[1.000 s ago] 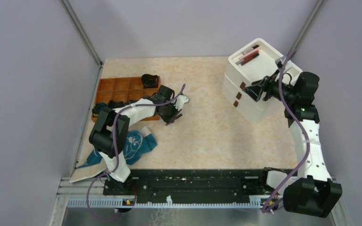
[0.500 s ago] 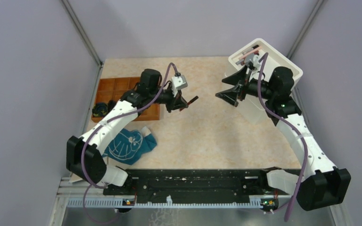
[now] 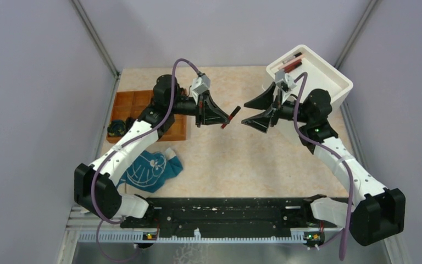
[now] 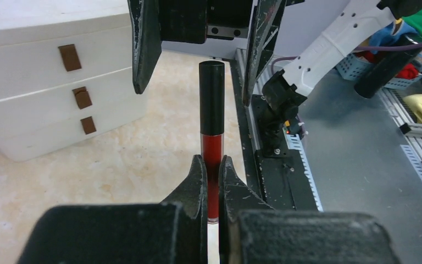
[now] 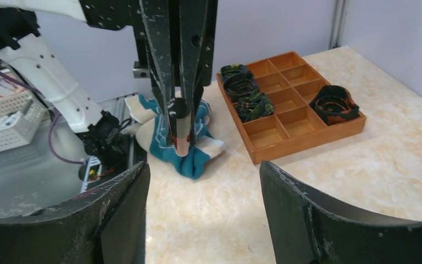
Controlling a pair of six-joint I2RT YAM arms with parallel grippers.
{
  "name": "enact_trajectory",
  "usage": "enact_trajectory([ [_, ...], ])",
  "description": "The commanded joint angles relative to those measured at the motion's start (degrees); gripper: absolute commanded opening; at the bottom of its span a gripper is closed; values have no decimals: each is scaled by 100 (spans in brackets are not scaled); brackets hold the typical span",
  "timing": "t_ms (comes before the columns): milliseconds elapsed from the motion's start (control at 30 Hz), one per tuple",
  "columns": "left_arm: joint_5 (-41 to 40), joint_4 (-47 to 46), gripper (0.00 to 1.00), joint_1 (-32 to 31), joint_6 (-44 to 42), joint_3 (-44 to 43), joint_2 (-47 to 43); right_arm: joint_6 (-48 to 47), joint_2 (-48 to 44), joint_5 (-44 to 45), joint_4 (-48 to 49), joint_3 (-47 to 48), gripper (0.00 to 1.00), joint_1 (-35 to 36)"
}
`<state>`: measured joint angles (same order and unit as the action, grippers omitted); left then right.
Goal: Organize the makeup
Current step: Pick up the makeup from the center of the board, then place the makeup in the storage box.
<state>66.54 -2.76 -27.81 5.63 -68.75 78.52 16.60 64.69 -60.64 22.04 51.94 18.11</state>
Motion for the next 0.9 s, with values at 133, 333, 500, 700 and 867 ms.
enact_trajectory([
  [133, 572, -1590, 0, -87, 1061, 394, 156, 1039, 219, -257, 1367, -4, 64, 237],
  [333, 516, -1613, 0, -158, 1038, 433, 211, 1280, 420, -289, 1649, 39, 52, 388],
  [500, 470, -1601, 0, -172, 987, 467, 249, 1552, 517, -349, 1964, 55, 35, 418],
  [700, 290, -1440, 7, -173, 758, 468, 241, 1366, 362, -214, 1675, 125, 3, 418],
  [867, -71, -944, 58, -158, 222, 415, 77, 998, 61, 180, 1006, 195, 0, 213],
])
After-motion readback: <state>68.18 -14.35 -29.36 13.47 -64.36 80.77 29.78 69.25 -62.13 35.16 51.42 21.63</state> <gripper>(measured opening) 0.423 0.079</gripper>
